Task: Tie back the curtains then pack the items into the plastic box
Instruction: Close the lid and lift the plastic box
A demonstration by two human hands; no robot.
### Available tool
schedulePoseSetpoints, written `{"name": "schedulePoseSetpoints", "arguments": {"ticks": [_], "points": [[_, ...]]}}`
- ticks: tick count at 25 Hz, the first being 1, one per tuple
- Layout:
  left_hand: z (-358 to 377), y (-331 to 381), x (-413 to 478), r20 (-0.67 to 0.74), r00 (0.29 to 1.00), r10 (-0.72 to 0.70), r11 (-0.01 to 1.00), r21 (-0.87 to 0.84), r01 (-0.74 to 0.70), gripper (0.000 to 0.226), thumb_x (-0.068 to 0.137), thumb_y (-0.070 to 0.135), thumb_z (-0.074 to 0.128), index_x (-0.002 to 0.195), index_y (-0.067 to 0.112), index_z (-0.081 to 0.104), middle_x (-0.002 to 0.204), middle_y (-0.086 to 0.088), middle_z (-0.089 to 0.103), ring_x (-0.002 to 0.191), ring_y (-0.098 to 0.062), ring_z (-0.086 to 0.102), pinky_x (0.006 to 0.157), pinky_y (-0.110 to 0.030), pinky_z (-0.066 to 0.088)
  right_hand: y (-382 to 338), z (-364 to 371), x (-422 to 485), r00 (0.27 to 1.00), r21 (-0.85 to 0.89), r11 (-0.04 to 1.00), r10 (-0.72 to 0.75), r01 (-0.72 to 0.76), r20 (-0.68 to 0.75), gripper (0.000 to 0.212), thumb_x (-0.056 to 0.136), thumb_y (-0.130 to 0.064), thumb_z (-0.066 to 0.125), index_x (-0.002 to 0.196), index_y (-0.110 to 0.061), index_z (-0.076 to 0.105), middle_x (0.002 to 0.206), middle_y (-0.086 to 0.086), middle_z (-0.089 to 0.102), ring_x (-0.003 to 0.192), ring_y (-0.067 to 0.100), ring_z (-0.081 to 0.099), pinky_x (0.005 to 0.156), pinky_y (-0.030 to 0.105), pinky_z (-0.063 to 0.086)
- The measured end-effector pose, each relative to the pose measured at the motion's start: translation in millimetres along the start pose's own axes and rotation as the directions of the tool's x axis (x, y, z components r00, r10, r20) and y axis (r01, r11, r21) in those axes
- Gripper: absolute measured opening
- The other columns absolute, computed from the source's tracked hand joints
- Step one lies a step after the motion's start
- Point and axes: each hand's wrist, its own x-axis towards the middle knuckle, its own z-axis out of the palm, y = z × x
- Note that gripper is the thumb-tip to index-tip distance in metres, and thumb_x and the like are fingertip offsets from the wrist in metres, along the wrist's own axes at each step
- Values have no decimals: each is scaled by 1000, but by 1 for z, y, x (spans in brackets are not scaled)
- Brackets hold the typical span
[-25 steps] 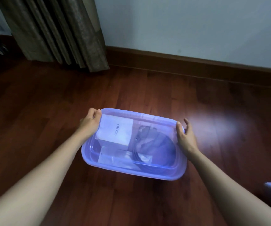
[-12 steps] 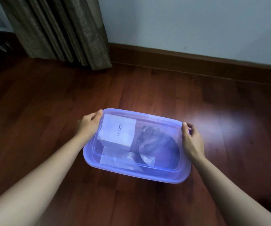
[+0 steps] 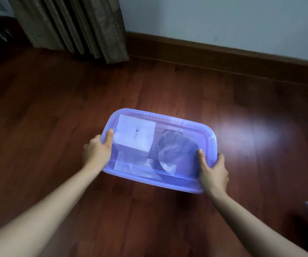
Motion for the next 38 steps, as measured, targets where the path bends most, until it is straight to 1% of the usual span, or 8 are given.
{"name": "schedulePoseSetpoints", "arguments": {"ticks": [5, 9, 11, 18, 21, 25, 31, 38], "points": [[0, -3, -3, -39, 999, 15, 1000, -20, -15, 52, 94, 54, 37, 85, 8, 59, 98, -22, 65, 99, -47, 54, 82, -42, 41, 1, 0, 0, 1000, -48, 999, 0, 0, -3, 59, 88, -56, 48, 135, -19, 41, 120, 17, 62, 114, 41, 53, 98, 41, 37], [-8, 2, 2, 28, 1000, -14, 985, -174, 18, 53, 87, 59, 51, 62, 13, 48, 65, -8, 58, 78, -35, 58, 60, -35, 38, -8, 0, 7, 1000, -29, 999, -16, 16, 11, 55, 91, -53, 44, 131, -15, 46, 118, 18, 62, 113, 40, 53, 97, 42, 38], [-27, 14, 8, 38, 999, 1, 985, -172, 6, 53, 83, 60, 57, 61, 12, 49, 62, -5, 56, 71, -30, 56, 53, -30, 37, -29, -1, 14, 999, -4, 999, -37, 37, 13, 54, 92, -53, 43, 131, -16, 47, 120, 19, 61, 115, 41, 52, 98, 42, 37], [-168, 39, 47, -41, 996, -78, 960, -273, 63, 45, 85, 57, 55, 76, 13, 58, 76, -3, 56, 77, -24, 54, 57, -30, 35, -176, 21, -18, 976, 66, 979, -198, 193, 89, 55, 92, -53, 41, 137, -21, 42, 126, 13, 59, 119, 37, 50, 98, 39, 38], [-228, 11, 71, -114, 986, -119, 944, -321, 76, 49, 86, 56, 54, 87, 9, 64, 86, -6, 60, 76, -23, 55, 59, -30, 38, -230, 63, -47, 956, 75, 964, -265, 257, 127, 55, 92, -53, 41, 136, -21, 42, 124, 14, 59, 116, 38, 52, 95, 39, 39], [-304, -50, 117, -218, 957, -189, 939, -326, 111, 52, 84, 57, 56, 83, 6, 63, 83, -7, 58, 63, -16, 51, 51, -27, 36, -282, 144, -98, 925, 138, 945, -321, 298, 202, 52, 92, -53, 41, 131, -19, 46, 120, 14, 61, 112, 37, 54, 87, 37, 40], [-397, -117, 191, -221, 954, -202, 946, -298, 131, 53, 82, 58, 58, 85, 5, 64, 87, -8, 59, 72, -23, 57, 54, -30, 38, -342, 244, -167, 946, 167, 967, -228, 192, 232, 53, 91, -53, 42, 132, -19, 45, 120, 16, 60, 113, 37, 53, 90, 38, 40], [-394, -124, 298, -102, 974, -204, 940, -298, 166, 53, 84, 59, 56, 107, 12, 63, 105, -12, 61, 86, -27, 57, 71, -35, 45, -378, 316, -141, 976, 111, 984, -155, 139, 152, 55, 92, -53, 40, 134, -17, 43, 120, 17, 60, 113, 39, 53, 90, 40, 41]]}}
